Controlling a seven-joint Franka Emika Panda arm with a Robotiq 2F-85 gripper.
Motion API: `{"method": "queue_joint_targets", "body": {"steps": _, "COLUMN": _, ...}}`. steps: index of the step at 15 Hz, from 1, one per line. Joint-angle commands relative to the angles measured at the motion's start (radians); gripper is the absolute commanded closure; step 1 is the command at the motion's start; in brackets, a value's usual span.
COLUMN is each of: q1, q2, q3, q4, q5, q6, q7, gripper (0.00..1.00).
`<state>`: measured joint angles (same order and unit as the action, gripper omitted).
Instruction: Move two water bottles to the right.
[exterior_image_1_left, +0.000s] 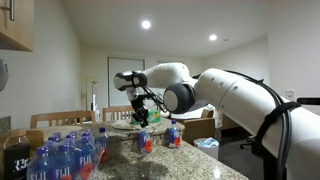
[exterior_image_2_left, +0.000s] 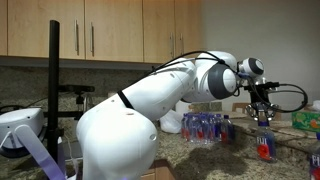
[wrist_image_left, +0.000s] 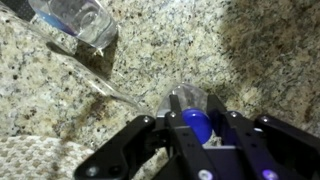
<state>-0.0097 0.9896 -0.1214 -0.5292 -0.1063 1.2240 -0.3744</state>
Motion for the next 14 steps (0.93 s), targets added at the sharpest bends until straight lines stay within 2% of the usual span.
{"method": "queue_joint_targets", "body": {"steps": 1, "q1": -0.031, "q2": -0.026, "q3": -0.011, "q4": -0.042, "q5": -0.027, "q6": 0.069, "q7": -0.099, "gripper": 0.92}}
{"method": "queue_joint_targets", "body": {"steps": 14, "q1": -0.186, "q2": -0.045, "q3": -0.051, "q4": -0.051, "q5": -0.024, "q6": 0.076, "q7": -0.436, "gripper": 0.92}}
